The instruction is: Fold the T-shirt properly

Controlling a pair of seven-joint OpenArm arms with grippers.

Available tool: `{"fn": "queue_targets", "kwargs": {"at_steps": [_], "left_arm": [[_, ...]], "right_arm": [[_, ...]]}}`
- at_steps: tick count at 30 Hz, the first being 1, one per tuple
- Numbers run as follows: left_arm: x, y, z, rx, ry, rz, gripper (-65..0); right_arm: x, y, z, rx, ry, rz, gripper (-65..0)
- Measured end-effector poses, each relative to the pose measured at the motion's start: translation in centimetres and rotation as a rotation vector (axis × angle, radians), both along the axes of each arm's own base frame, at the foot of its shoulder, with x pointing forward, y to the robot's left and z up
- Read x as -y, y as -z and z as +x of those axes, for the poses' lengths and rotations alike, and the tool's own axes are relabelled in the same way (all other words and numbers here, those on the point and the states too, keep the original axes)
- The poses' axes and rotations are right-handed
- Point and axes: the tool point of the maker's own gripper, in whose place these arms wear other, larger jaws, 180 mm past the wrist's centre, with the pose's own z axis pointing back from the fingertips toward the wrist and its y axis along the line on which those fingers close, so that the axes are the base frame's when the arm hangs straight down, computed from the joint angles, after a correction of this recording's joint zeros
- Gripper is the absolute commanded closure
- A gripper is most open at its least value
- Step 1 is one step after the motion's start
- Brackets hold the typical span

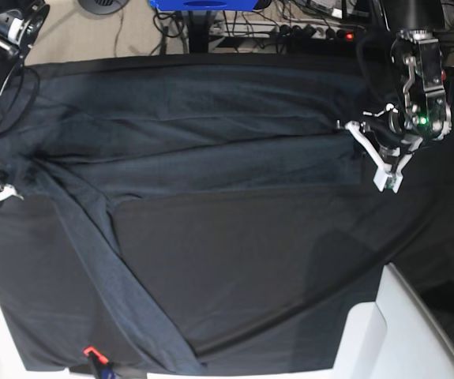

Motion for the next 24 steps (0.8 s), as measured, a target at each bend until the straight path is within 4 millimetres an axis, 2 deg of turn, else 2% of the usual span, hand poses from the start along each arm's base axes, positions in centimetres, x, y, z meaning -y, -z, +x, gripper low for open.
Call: {"fn": "queue_targets", "kwargs": {"at_steps": [6, 11, 14, 21, 22, 23, 24], "left_arm": [[1.0, -3.2, 0.2, 0.088, 0.054, 0.029, -13.8], [0.8, -2.7, -1.3, 0.051, 0.071, 0.047, -26.2], [0.1, -3.2, -1.1, 0.064, 0.065, 0.063, -31.6], [1.2, -4.0, -0.1, 0.104, 0.060, 0.034, -30.9], [1.6, -4.1, 0.4, 0.119, 0.047, 0.023, -28.8], [2.0, -4.3, 0.9, 0.133, 0.036, 0.010, -22.9], [2.7, -4.4, 1.4, 0.145, 0.037, -0.011, -14.2]], "right_arm": [[-0.1, 0.2, -0.2, -0.018, -0.001, 0.005, 0.0], [-0.1, 0.2, -0.2, -0.028, -0.002, 0.009, 0.0], [-0.1, 0.2, -0.1, -0.026, -0.002, 0.008, 0.0], [-0.1, 0.1, -0.1, -0.025, -0.005, 0.007, 0.0], [-0.2, 0.1, -0.1, -0.024, -0.006, 0.008, 0.0], [-0.3, 0.1, -0.1, -0.024, -0.007, 0.009, 0.0], [-0.3, 0.1, -0.1, -0.024, -0.007, 0.010, 0.0]]}}
